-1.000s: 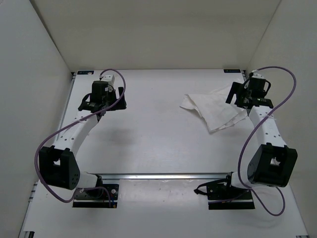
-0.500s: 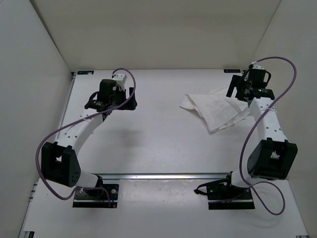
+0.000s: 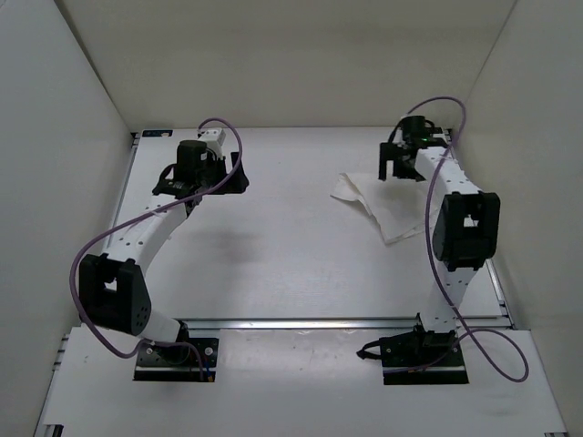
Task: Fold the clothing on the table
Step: Grab the skirt from the pile
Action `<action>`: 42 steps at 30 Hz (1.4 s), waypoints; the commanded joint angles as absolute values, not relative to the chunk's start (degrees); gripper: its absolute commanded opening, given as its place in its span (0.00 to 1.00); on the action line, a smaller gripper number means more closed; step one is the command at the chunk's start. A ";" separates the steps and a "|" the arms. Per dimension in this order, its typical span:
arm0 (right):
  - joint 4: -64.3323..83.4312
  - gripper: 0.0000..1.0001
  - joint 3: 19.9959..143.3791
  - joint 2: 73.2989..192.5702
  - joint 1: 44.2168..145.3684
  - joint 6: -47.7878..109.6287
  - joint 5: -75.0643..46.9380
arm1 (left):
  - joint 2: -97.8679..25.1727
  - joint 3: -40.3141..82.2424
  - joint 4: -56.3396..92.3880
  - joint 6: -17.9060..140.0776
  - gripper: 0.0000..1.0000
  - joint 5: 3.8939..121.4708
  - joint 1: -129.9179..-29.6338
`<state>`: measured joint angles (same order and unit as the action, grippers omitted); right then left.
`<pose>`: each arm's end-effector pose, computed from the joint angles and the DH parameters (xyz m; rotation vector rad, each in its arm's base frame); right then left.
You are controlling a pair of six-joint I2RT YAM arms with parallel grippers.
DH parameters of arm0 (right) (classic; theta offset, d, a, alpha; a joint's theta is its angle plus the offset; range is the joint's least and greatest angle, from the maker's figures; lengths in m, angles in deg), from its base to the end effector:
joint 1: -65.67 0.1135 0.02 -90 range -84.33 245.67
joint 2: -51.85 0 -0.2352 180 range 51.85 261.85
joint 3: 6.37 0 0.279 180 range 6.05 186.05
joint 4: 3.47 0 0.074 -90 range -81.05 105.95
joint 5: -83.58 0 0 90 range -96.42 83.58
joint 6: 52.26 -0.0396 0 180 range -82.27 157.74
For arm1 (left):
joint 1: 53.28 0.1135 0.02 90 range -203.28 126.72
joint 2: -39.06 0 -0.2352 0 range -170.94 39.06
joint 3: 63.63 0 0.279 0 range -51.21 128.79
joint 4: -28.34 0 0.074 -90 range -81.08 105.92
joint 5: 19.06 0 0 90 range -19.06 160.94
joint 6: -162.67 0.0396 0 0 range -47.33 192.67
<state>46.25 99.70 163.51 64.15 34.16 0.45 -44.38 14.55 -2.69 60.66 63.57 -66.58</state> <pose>0.4487 -0.0166 0.2117 0.1600 2.5264 -0.1377 0.3514 -0.0883 0.2545 0.0976 2.2232 -0.3865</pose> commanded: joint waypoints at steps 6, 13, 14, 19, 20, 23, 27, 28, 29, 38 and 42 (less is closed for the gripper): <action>42.01 0.99 102.21 163.47 76.73 32.82 1.30 | -44.87 14.63 -1.30 62.12 0.99 62.86 -66.54; 43.32 0.94 105.71 167.42 78.76 34.92 6.59 | -42.07 11.38 -0.17 60.63 0.99 60.93 -66.38; 42.88 0.94 106.07 167.69 78.33 34.84 5.72 | -41.63 10.24 0.18 60.45 0.99 61.27 -66.20; 42.08 0.95 112.56 172.34 80.69 37.20 4.39 | -39.43 8.12 -0.34 61.41 0.98 62.15 -65.49; 42.52 0.95 113.79 173.22 81.22 37.12 4.30 | -39.43 7.86 -0.69 61.59 0.98 62.42 -65.15; 41.30 0.97 111.18 173.76 82.71 38.86 5.44 | -39.17 7.77 -0.87 61.85 0.99 62.51 -65.32; 41.39 0.97 108.27 174.20 85.00 40.55 8.16 | -39.43 7.68 -0.96 62.47 0.99 63.30 -66.11; 41.12 0.97 106.62 173.76 85.52 40.72 8.86 | -39.51 7.59 -1.04 62.47 0.99 63.47 -66.46; 40.86 0.96 105.82 173.58 85.62 40.98 10.00 | -39.43 7.51 -1.48 62.47 0.99 63.65 -66.46; 44.10 0.85 107.65 175.60 82.46 39.23 14.05 | -39.16 6.19 -1.04 62.65 0.99 64.35 -66.64; 42.97 0.72 108.09 176.12 81.05 39.67 14.41 | -38.64 5.49 -0.87 62.21 0.99 63.82 -65.94</action>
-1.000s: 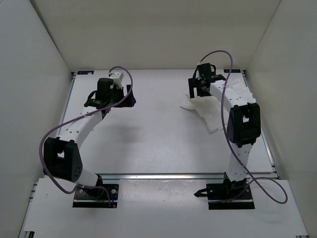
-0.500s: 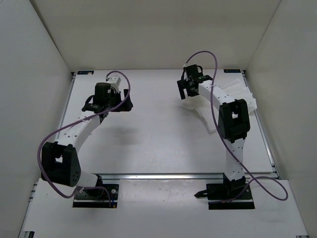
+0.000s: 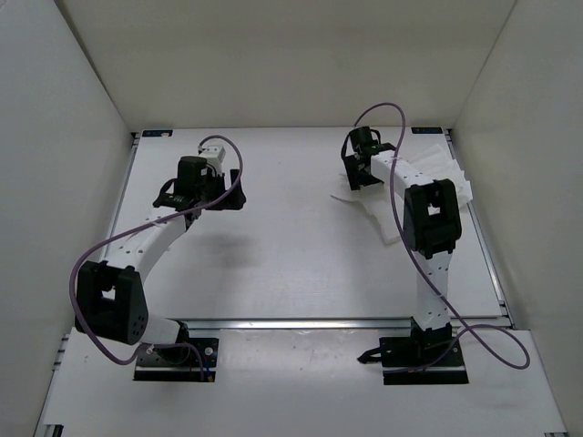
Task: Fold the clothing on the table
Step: Grab the skirt from the pile, then move the skirt to the center of the board
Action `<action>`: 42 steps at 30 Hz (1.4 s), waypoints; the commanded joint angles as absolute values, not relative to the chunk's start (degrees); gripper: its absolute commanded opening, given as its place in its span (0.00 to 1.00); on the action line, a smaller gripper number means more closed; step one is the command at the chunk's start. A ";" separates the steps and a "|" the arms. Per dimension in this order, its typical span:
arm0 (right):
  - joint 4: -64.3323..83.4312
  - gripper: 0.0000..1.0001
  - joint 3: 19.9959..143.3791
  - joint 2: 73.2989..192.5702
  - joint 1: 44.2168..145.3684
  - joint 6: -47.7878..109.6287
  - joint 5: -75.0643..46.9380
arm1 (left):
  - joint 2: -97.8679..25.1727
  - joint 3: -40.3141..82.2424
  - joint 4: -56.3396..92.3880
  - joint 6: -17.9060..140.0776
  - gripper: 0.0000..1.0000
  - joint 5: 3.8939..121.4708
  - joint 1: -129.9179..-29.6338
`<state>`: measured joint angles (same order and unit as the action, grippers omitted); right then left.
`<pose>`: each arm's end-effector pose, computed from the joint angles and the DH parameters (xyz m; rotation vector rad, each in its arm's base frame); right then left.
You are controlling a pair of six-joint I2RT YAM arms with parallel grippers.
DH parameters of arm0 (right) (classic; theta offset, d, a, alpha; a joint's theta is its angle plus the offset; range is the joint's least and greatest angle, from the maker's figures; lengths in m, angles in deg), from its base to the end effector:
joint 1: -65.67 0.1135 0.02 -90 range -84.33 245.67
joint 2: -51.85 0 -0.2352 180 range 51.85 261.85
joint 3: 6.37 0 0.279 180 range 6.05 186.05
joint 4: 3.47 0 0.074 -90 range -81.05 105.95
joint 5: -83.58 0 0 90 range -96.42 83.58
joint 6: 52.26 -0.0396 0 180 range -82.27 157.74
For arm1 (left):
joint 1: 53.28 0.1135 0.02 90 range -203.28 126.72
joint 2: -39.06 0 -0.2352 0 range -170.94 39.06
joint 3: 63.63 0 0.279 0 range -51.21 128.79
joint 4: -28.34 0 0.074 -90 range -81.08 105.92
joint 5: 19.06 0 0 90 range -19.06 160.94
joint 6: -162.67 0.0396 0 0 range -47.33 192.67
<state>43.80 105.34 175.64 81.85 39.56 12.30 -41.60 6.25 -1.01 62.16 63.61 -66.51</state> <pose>0.4650 0.1217 0.1547 -0.2855 2.5402 -0.3302 0.3323 -0.0833 0.2204 0.1225 2.2872 -0.3625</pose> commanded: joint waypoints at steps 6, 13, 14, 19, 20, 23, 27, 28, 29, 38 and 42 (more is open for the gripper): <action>43.93 0.01 108.27 177.62 81.31 39.85 15.73 | -38.55 5.74 -0.60 61.94 0.99 62.86 -64.71; 43.94 0.00 113.27 171.75 84.73 39.06 4.67 | -38.81 5.84 0.63 60.81 0.99 62.59 -64.70; 43.24 0.00 114.67 170.08 86.04 38.88 1.61 | -38.64 5.84 0.37 60.89 0.98 62.94 -64.79; 43.05 0.00 120.12 162.52 92.73 39.42 -12.28 | -36.97 6.01 -0.60 60.19 0.99 65.92 -63.82; 42.88 0.00 122.22 160.51 94.39 39.49 -14.14 | -36.71 5.92 -0.78 60.01 0.99 66.46 -63.74; 40.08 0.00 126.02 154.35 96.68 37.74 -15.38 | -35.48 5.75 -1.30 59.13 0.99 69.44 -63.65; 37.09 0.00 124.64 146.45 91.88 31.16 -19.51 | -33.81 5.57 -1.83 55.98 0.98 73.84 -62.33; 36.64 0.00 120.09 144.25 89.16 30.10 -19.43 | -33.89 5.40 -1.92 55.18 0.99 75.06 -61.81; 36.64 0.00 117.26 142.83 88.35 29.91 -18.47 | -33.46 5.57 -2.10 54.39 0.99 75.68 -61.37; 33.84 0.00 73.42 134.03 73.82 27.09 -22.69 | -33.19 4.87 -0.87 55.18 0.99 70.34 -61.01; 28.66 0.00 63.46 138.06 76.74 22.81 -24.16 | -33.37 3.38 0.45 55.35 0.99 67.61 -60.75</action>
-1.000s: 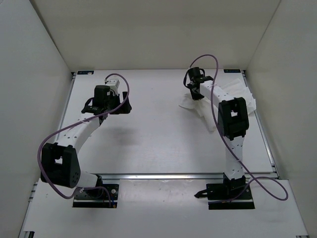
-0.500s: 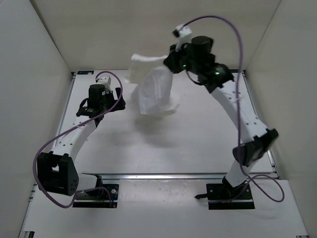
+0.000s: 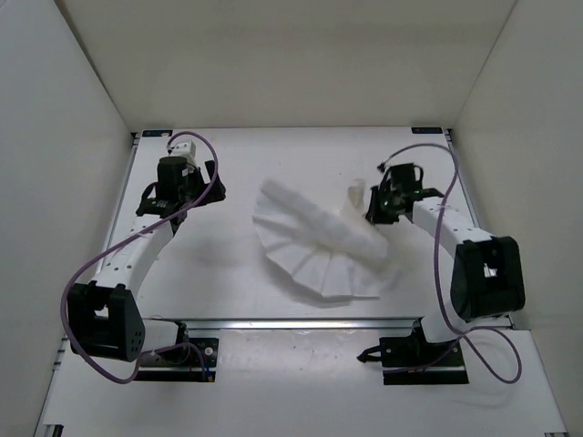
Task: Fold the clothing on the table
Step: Move the skirt to the center of the board, then flatten the skirt out
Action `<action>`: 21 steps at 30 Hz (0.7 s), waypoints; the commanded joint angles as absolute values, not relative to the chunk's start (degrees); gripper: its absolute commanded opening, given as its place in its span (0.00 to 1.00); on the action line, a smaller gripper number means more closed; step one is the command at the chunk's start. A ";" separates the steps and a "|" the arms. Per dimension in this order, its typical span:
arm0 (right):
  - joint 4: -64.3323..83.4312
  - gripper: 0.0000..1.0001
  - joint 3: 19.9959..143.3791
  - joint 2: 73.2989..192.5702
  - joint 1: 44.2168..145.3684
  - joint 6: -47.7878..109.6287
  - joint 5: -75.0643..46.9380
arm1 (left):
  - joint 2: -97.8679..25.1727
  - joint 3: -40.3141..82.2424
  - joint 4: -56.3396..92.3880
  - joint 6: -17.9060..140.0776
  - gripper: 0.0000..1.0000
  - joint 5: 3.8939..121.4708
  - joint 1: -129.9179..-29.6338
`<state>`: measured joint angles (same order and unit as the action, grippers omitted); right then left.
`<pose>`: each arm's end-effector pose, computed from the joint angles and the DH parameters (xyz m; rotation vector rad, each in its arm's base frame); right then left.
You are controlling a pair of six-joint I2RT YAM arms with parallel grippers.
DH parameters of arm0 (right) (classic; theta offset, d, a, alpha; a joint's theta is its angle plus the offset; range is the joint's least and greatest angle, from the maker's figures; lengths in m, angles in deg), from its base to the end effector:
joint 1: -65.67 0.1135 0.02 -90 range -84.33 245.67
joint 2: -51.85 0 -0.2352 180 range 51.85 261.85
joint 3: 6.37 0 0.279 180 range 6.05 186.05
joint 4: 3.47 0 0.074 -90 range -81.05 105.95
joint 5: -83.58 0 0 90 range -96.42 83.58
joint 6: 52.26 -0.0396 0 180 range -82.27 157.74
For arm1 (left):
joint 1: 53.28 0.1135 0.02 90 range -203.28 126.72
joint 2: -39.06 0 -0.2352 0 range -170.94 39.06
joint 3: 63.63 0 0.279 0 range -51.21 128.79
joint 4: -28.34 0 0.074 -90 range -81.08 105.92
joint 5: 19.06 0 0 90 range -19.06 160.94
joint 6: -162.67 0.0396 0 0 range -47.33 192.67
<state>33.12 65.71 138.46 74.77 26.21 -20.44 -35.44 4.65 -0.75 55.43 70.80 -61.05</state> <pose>0.3409 0.0643 0.1908 -0.0550 2.4807 0.4566 0.3242 -0.0443 0.2443 -0.1801 2.1906 -0.2487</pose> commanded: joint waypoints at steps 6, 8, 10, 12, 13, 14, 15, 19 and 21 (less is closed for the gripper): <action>33.64 0.00 71.25 147.37 79.37 24.03 -23.30 | -34.24 6.53 -0.52 59.30 0.99 62.27 -62.24; 34.97 0.00 76.60 150.02 80.08 24.46 -24.16 | -34.42 6.98 0.80 61.32 0.98 57.53 -63.55; 34.36 0.00 80.12 153.26 80.43 22.81 -24.88 | -34.42 5.84 3.51 62.99 0.97 48.57 -64.43; 33.39 0.00 82.42 155.21 79.56 22.01 -26.72 | -35.03 4.00 5.71 63.96 0.92 36.71 -66.62; 34.34 0.00 84.17 156.78 79.29 21.05 -26.55 | -35.47 3.38 6.33 64.05 0.91 35.27 -67.94; 34.96 0.00 85.75 157.84 78.85 22.25 -26.03 | -36.43 2.77 6.78 64.14 0.93 33.43 -71.26; 36.10 0.00 86.64 158.11 78.59 22.44 -24.89 | -37.05 2.41 7.04 64.49 0.96 32.89 -75.47; 39.45 0.00 87.35 159.17 79.11 24.72 -23.65 | -40.22 3.81 8.18 67.65 0.99 39.11 -89.02; 37.71 0.00 83.68 157.60 78.68 24.47 -24.26 | -40.66 2.59 12.21 66.43 0.99 38.35 -90.01</action>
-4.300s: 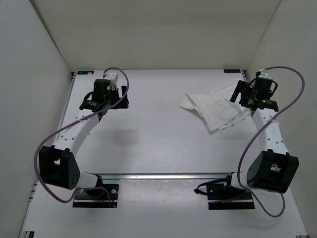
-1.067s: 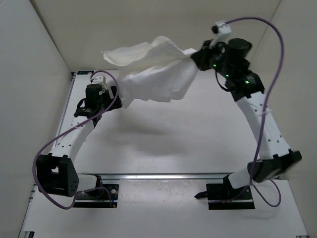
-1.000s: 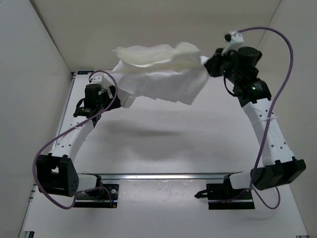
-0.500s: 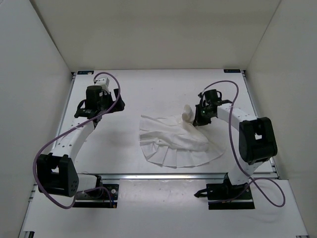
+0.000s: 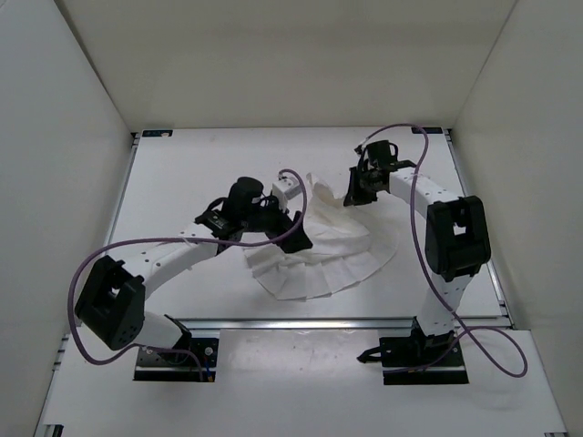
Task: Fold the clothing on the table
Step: Flatten the skirt out
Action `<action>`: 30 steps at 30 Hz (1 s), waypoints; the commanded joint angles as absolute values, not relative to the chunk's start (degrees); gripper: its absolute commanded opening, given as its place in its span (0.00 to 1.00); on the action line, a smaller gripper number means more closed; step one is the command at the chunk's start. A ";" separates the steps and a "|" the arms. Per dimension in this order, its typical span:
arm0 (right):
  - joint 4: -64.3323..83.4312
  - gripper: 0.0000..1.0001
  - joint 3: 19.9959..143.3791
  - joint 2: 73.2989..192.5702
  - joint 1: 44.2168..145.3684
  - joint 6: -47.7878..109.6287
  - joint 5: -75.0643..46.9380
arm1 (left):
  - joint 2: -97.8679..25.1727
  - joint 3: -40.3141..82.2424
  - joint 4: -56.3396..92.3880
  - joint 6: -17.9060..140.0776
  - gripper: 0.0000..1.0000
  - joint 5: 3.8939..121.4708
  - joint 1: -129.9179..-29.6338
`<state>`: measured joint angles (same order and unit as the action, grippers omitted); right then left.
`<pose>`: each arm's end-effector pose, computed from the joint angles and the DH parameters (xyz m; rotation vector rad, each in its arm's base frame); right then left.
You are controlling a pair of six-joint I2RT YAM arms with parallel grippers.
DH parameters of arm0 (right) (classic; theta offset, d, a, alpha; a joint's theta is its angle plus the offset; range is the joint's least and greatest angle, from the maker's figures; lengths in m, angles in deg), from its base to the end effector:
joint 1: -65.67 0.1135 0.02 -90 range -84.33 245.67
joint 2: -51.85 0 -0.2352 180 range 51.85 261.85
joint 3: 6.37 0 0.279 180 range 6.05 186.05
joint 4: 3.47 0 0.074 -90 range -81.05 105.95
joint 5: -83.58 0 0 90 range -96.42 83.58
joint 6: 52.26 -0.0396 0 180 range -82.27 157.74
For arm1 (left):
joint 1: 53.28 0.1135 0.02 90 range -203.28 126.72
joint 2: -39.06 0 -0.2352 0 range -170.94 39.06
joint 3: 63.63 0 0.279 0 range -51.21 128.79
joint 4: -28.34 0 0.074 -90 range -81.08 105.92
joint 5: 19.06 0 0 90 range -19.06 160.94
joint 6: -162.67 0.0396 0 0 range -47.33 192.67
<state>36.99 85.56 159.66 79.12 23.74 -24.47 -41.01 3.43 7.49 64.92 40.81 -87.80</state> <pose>0.4077 0.1101 0.1682 -0.1118 2.5849 0.5842 0.2698 -0.2097 0.2221 0.8226 2.0827 -0.9827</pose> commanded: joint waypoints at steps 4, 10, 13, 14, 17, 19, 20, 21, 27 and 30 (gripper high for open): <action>36.03 0.00 78.75 155.04 77.10 23.85 -25.23 | -41.27 -0.66 20.92 65.54 0.99 37.79 -90.27; 37.17 0.00 74.00 151.79 75.16 25.95 -24.18 | -52.32 5.03 22.08 70.90 0.99 44.30 -98.17; 36.99 0.00 71.63 149.77 74.98 26.40 -23.39 | -55.94 6.97 22.86 71.70 0.99 42.92 -99.94; 36.82 0.00 71.18 149.42 74.46 26.48 -24.08 | -56.39 7.15 23.12 71.61 0.98 42.04 -100.64; 36.46 0.00 68.55 147.92 73.23 26.05 -25.31 | -57.88 7.59 22.08 75.65 0.99 42.81 -102.84; 35.50 0.00 66.61 146.95 72.35 26.66 -25.67 | -59.28 8.91 21.11 78.28 0.98 44.74 -105.30; 35.41 0.00 66.26 146.43 72.17 26.75 -26.19 | -59.99 10.04 20.76 78.90 0.99 45.71 -106.18; 35.41 0.00 65.74 145.99 72.08 26.66 -26.20 | -60.69 10.84 20.93 79.69 0.99 46.76 -106.97; 34.36 0.00 63.27 143.96 71.73 25.96 -27.33 | -65.79 17.51 19.80 85.93 0.99 49.58 -110.31; 34.09 0.00 62.48 143.17 71.12 25.78 -27.87 | -68.60 18.49 18.47 89.45 0.98 53.43 -112.07</action>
